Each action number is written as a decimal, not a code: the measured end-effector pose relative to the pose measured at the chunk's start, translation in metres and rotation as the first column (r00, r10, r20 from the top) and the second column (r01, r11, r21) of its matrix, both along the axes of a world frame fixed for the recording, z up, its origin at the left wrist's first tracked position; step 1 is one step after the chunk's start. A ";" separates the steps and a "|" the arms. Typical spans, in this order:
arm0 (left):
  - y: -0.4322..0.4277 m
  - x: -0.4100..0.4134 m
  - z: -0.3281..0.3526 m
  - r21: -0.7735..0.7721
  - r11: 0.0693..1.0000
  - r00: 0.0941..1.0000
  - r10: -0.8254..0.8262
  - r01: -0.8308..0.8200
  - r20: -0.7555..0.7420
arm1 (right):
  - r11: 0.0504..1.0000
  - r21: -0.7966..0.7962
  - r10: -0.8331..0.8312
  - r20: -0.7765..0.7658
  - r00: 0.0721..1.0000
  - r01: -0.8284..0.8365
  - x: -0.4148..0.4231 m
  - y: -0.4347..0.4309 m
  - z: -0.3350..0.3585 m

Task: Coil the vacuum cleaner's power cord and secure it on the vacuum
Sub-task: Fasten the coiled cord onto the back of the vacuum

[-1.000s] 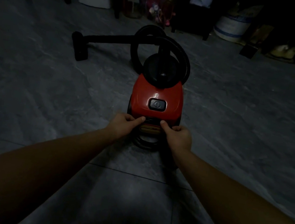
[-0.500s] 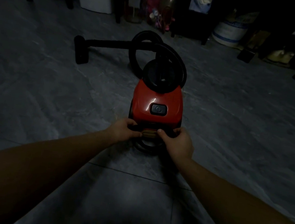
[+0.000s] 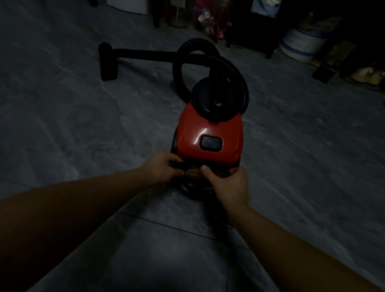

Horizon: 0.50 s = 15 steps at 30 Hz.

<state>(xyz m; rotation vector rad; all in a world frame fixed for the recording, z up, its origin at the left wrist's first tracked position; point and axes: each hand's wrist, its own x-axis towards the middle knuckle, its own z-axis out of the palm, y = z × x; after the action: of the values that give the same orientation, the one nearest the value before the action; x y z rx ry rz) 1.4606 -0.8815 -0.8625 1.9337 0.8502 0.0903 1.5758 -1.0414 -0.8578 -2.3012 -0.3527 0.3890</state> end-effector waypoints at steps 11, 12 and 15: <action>0.000 0.002 -0.008 0.082 0.996 1.000 0.024 -0.024 0.005 | 0.999 0.015 -0.034 -0.057 0.998 0.035 0.012 0.000 -0.002; -0.001 0.002 -0.008 0.071 0.997 1.000 0.031 -0.032 0.002 | 0.999 0.021 -0.040 -0.063 0.997 0.041 0.015 -0.001 -0.002; -0.003 0.002 -0.006 0.070 0.997 0.999 0.034 -0.034 -0.003 | 0.997 0.062 -0.035 -0.104 0.994 0.041 0.022 -0.002 -0.002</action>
<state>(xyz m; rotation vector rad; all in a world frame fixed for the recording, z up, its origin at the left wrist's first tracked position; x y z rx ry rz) 1.4625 -0.8844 -0.8685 1.9857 0.8930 0.1384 1.5977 -1.0430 -0.8603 -2.2127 -0.2659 0.4680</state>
